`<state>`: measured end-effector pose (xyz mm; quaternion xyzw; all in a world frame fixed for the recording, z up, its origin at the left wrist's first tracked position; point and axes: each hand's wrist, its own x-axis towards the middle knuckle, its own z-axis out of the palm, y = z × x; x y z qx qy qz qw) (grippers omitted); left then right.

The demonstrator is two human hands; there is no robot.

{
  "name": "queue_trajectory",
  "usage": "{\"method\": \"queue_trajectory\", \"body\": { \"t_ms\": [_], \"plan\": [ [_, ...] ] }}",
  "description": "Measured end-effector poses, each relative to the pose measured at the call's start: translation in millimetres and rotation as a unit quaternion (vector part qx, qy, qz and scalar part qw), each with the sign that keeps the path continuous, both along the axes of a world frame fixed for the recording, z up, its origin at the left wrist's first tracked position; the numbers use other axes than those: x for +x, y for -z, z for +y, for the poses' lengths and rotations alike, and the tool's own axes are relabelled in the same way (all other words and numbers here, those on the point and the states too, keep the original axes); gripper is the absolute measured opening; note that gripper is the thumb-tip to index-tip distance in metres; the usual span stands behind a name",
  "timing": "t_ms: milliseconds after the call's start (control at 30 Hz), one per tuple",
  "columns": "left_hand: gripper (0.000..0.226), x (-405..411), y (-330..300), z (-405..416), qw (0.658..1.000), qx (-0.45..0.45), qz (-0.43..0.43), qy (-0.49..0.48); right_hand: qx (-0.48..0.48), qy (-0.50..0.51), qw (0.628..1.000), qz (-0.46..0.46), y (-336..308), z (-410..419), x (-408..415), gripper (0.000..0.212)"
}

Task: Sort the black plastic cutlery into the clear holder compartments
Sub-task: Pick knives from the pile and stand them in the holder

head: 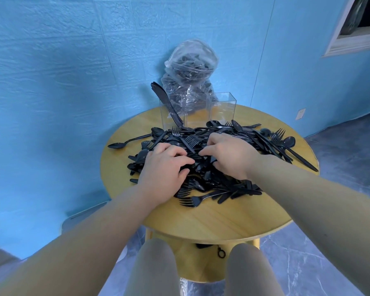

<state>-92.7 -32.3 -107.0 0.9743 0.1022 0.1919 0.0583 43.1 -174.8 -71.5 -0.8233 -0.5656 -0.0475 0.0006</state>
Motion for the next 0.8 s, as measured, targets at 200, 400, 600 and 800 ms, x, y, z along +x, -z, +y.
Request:
{"method": "queue_trajectory", "body": {
  "t_ms": [200,400,600,800],
  "plan": [
    [0.030,3,-1,7,1.000,-0.018,0.000,0.008,0.049,-0.057,0.996,-0.039,8,2,8,0.031],
    [0.032,6,-8,10,0.999,-0.032,-0.029,0.008,0.157,-0.106,0.979,-0.074,12,-2,13,0.010],
    [0.034,8,-29,9,0.997,-0.033,-0.068,0.006,0.235,-0.099,0.965,-0.056,-17,-3,5,0.013],
    [0.035,12,-71,17,0.993,-0.005,-0.120,-0.010,0.383,0.034,0.919,0.082,-71,2,2,0.012]
  ]
}}
